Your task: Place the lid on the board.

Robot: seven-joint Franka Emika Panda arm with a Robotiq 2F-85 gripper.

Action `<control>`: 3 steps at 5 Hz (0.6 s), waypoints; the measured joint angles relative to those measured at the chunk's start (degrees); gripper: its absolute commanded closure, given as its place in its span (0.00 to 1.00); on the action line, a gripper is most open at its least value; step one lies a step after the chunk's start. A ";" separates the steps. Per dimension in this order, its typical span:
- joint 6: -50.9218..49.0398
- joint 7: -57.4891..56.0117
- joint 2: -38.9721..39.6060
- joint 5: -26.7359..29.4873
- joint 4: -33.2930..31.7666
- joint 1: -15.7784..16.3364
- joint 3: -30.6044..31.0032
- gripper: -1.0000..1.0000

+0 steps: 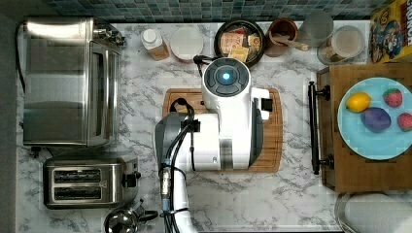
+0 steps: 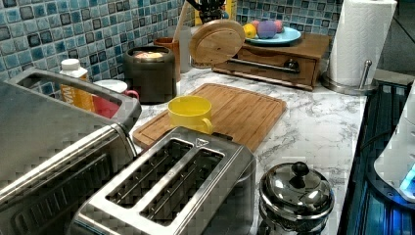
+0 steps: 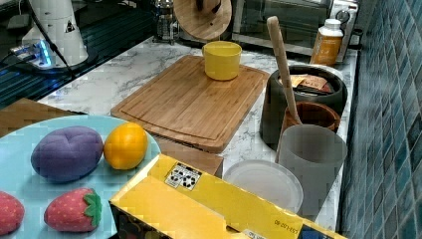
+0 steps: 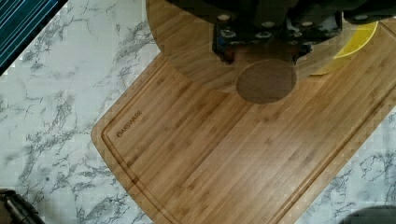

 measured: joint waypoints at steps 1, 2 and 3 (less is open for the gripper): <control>0.00 0.00 0.05 -0.35 -0.84 -0.29 0.33 1.00; 1.08 0.01 1.04 -1.11 -1.79 -0.26 0.27 1.00; 5.62 0.13 2.54 -2.16 -2.80 -0.30 -0.23 1.00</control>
